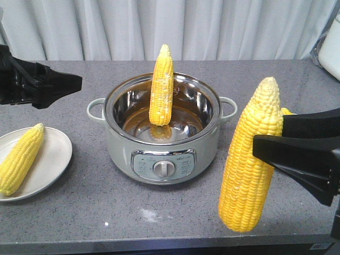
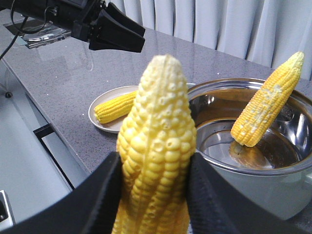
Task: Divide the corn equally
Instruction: 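Reach the left gripper into the pot and grasp the last cob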
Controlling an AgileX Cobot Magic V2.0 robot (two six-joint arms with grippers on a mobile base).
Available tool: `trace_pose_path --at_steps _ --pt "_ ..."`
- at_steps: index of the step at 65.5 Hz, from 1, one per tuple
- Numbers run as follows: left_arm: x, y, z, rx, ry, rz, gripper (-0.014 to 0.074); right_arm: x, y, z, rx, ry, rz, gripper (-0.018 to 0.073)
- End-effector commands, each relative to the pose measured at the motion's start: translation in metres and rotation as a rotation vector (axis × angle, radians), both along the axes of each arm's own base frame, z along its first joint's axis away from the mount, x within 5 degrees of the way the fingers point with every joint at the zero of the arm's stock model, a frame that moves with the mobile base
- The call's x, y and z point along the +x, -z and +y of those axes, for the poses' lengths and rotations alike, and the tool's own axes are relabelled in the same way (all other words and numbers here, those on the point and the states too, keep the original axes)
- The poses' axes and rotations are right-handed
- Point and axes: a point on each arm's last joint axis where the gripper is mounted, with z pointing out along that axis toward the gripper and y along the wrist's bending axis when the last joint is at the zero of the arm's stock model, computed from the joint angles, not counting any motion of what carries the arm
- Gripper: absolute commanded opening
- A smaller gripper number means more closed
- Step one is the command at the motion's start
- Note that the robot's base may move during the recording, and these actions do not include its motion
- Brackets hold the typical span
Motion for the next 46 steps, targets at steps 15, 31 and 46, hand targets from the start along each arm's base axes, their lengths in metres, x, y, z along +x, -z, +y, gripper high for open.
trace_pose_path --at_steps 15,31,46 --pt "0.009 -0.035 -0.054 -0.036 0.166 -0.116 0.0617 -0.001 -0.013 -0.001 0.057 0.023 -0.041 0.0211" --pt "0.034 -0.036 -0.090 0.081 0.162 -0.064 0.0613 -0.001 -0.013 -0.001 0.057 0.023 -0.041 0.0211" --pt "0.055 -0.028 -0.127 0.201 0.074 -0.001 0.0611 -0.001 -0.013 -0.001 0.057 0.023 -0.041 0.0211"
